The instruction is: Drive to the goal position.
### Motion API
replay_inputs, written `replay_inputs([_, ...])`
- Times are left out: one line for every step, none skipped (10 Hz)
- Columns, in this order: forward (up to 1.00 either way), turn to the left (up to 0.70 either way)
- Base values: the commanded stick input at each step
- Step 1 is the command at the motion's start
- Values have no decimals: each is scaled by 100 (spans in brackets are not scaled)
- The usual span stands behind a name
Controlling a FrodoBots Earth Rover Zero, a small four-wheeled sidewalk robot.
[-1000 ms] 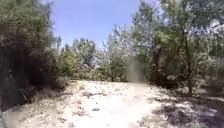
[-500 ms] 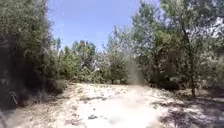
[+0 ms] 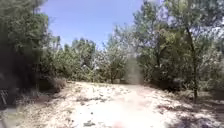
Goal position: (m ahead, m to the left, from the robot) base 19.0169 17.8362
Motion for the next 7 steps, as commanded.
replay_inputs([45,2])
replay_inputs([45,2])
replay_inputs([45,2])
replay_inputs([45,2])
replay_inputs([45,2])
replay_inputs([45,2])
replay_inputs([45,2])
